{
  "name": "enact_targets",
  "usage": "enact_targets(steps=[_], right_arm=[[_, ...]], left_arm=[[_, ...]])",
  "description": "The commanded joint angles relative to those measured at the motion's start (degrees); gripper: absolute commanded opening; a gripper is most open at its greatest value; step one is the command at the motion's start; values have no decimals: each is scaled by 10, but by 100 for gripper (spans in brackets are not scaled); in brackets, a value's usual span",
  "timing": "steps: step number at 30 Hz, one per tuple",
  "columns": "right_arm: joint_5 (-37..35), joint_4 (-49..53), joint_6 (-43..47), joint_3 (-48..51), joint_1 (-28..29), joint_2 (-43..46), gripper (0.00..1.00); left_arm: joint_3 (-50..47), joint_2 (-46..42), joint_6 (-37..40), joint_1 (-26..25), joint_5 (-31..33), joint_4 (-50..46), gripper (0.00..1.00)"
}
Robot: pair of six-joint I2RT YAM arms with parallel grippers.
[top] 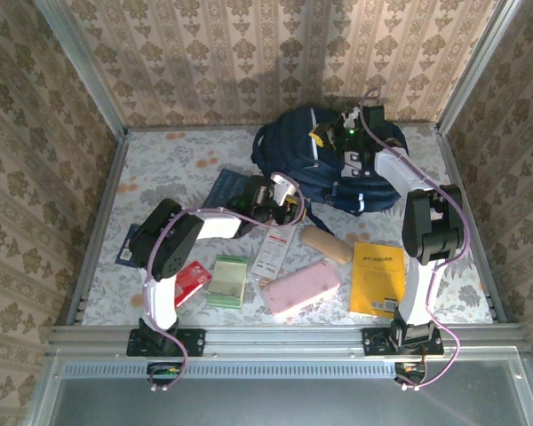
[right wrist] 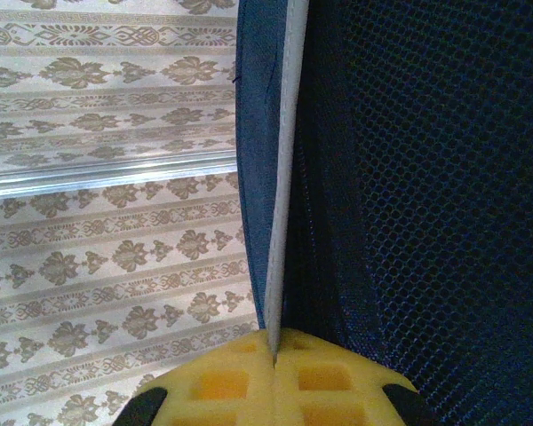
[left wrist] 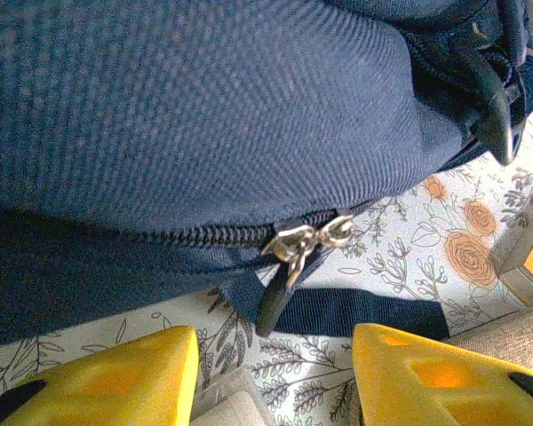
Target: Pack the student bag
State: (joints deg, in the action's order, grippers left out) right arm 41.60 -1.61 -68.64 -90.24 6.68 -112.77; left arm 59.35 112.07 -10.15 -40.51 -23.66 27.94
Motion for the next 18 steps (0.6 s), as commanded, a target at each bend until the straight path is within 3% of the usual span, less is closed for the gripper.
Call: enact_targets(steps=[1, 8, 18], right_arm=[[29, -72, -20, -5, 3, 34, 0], [33, -86, -26, -4, 4, 22, 0], [34, -79, -16, 0, 5, 16, 0]], left_arm=[[27, 20, 15, -4, -13, 14, 50], [57, 36, 16, -5, -9, 1, 47], [74, 32, 36, -2, 2, -30, 18]])
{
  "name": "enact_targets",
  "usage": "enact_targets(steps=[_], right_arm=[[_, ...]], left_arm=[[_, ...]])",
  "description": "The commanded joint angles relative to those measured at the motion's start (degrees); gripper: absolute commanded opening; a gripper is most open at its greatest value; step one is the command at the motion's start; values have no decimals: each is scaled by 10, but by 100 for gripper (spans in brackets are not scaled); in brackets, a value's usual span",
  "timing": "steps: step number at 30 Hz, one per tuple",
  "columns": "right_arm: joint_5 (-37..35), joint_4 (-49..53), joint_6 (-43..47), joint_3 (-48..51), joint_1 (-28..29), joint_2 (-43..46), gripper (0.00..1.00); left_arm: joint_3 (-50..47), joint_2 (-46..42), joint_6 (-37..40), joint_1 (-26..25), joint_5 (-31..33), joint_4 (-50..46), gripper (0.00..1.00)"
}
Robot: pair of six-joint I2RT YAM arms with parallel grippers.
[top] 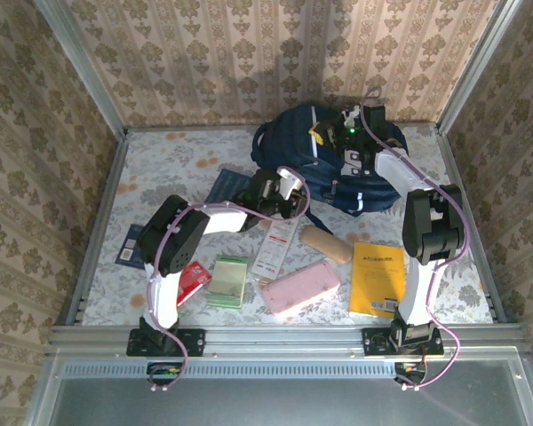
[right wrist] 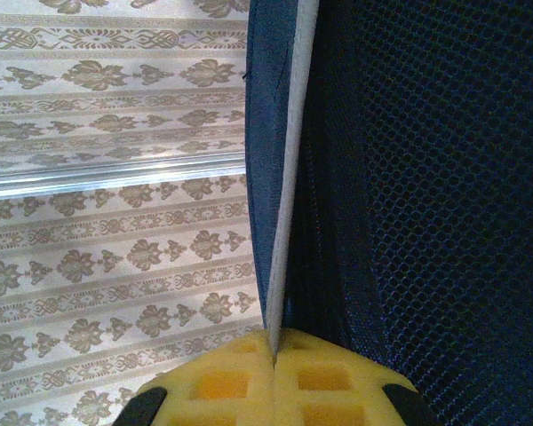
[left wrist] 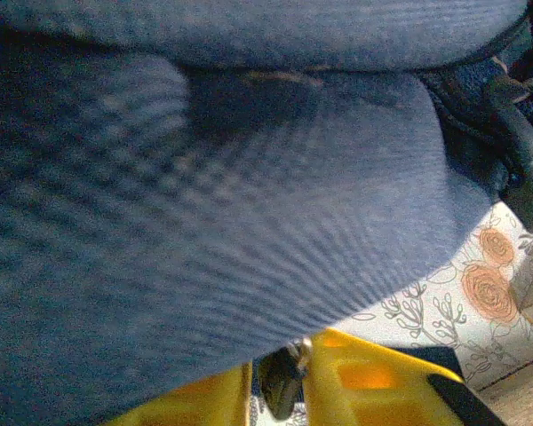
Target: Pack the student bag
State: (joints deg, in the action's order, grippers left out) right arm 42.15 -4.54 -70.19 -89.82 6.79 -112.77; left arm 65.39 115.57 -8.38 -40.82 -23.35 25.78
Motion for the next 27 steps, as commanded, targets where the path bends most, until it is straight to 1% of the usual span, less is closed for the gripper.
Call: enact_targets(steps=[1, 6, 8, 11, 14, 17, 21, 25, 27], right_arm=[[29, -50, 0, -4, 4, 15, 0], [30, -41, 12, -3, 5, 12, 0], [25, -25, 28, -4, 6, 13, 0], [12, 19, 71, -12, 7, 19, 0], [-2, 65, 116, -23, 10, 20, 0], [-5, 83, 136, -32, 15, 17, 0], [-10, 107, 160, -42, 22, 12, 0], [-17, 140, 192, -56, 30, 10, 0], [-31, 170, 220, -68, 35, 11, 0]], left_arm=[[13, -3, 22, 1, -1, -13, 16], [3, -13, 30, 6, -9, -24, 5], [-2, -19, 34, 7, -10, -28, 3], [-8, -28, 39, 11, -20, -39, 2], [-12, -38, 47, 16, -23, -52, 4], [-4, -44, 63, 19, -23, -83, 5], [1, -51, 83, 23, -5, -120, 4], [0, -57, 82, 38, 10, -137, 0], [0, -60, 79, 47, 22, -147, 0]])
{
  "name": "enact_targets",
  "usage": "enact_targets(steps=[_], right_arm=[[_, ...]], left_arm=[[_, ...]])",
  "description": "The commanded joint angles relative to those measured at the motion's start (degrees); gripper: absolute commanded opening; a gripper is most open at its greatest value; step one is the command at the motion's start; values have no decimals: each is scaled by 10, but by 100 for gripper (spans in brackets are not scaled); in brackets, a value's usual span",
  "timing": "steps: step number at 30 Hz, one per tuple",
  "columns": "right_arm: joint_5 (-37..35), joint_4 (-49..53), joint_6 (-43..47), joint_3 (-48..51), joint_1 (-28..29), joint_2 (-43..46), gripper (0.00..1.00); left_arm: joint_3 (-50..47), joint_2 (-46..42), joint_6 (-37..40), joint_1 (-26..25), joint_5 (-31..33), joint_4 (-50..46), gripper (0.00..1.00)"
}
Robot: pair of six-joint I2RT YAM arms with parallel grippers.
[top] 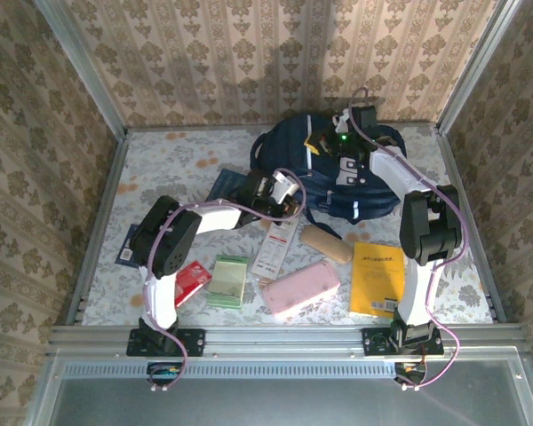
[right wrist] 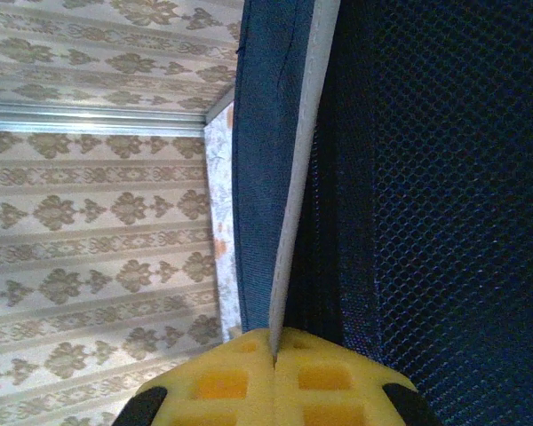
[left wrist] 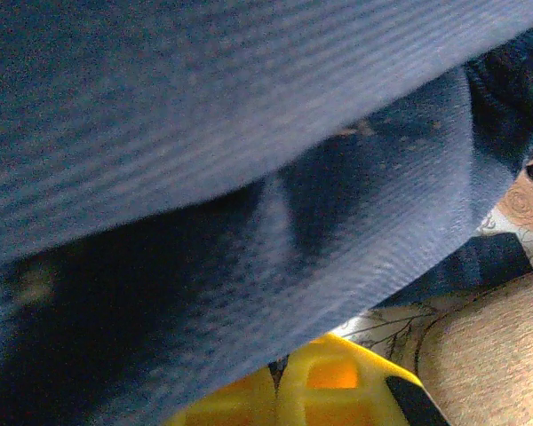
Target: Pack the student bag
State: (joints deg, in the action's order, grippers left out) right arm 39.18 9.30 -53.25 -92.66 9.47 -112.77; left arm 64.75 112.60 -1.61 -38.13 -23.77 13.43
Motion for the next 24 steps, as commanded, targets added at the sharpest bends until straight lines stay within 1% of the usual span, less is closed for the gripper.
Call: enact_targets(steps=[1, 6, 11, 24], right_arm=[[-8, 44, 62, -44, 9, 10, 0], [-39, 97, 114, -65, 21, 4, 0], [-69, 153, 162, -95, 37, -8, 0], [-109, 209, 223, -126, 59, -11, 0]], left_arm=[[4, -33, 10, 24, 28, -26, 0], [1, -56, 8, 35, 29, -45, 0], [6, -68, 10, 42, 45, -77, 0], [11, -94, -6, 96, 57, -137, 0]])
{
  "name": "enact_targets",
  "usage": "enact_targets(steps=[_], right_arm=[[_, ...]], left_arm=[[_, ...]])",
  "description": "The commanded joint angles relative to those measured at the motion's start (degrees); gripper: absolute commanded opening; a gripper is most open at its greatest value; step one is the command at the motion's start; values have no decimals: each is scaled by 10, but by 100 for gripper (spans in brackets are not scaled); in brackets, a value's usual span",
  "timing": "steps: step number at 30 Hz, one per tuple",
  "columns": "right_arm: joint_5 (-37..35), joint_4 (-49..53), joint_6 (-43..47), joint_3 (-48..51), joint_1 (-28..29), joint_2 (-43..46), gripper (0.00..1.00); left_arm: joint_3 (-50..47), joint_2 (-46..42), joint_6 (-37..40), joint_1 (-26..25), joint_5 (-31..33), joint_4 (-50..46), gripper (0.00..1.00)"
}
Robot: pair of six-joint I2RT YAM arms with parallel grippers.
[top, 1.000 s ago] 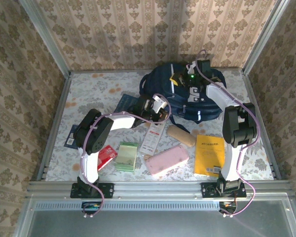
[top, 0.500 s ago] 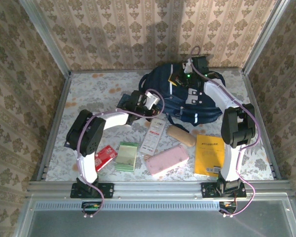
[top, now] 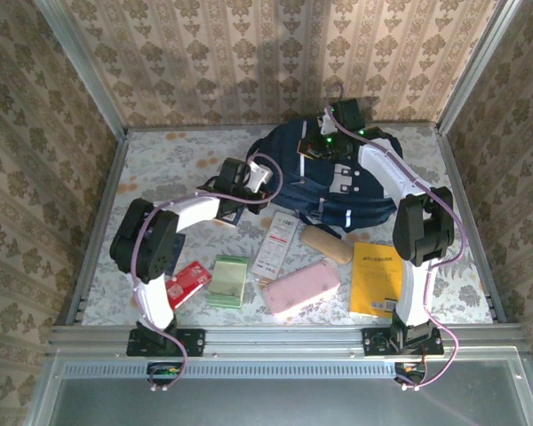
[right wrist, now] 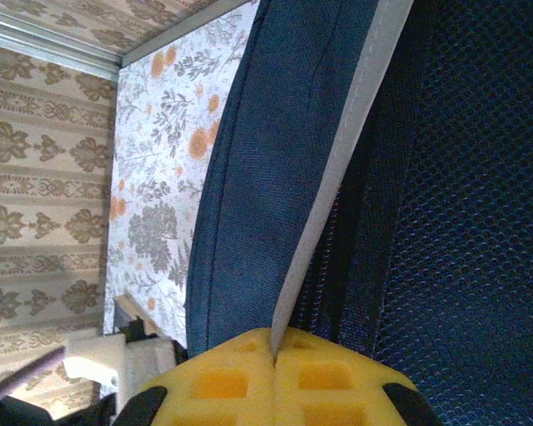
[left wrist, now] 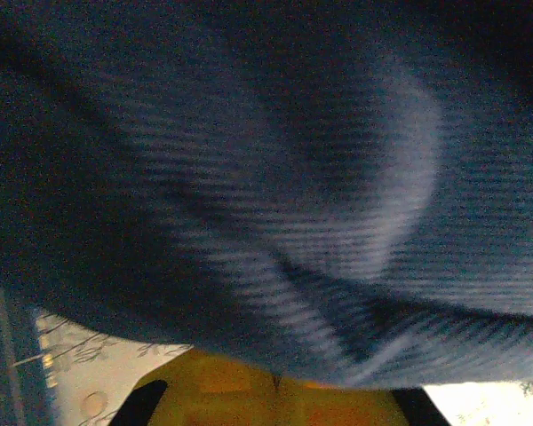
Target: Pack the student bag
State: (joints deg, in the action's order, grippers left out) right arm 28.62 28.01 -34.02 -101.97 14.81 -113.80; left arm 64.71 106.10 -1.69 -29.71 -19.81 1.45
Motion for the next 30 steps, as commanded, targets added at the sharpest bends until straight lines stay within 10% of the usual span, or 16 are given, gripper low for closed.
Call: enact_targets(steps=[1, 13, 18, 23, 30], right_arm=[[-9, 25, 38, -35, 7, -2, 0], [-142, 120, 122, -72, 41, -12, 0], [-182, 130, 125, -75, 46, -8, 42], [-286, 125, 113, -43, 62, 55, 60], [-383, 123, -34, 89, 61, 183, 51]], left_arm=[[13, -32, -4, 16, 18, -23, 0], [48, -48, 3, 59, 23, -104, 0], [58, -49, -9, 53, -12, -124, 0], [58, -47, -39, 15, -21, -119, 0], [34, -69, -103, -43, -41, -65, 0]])
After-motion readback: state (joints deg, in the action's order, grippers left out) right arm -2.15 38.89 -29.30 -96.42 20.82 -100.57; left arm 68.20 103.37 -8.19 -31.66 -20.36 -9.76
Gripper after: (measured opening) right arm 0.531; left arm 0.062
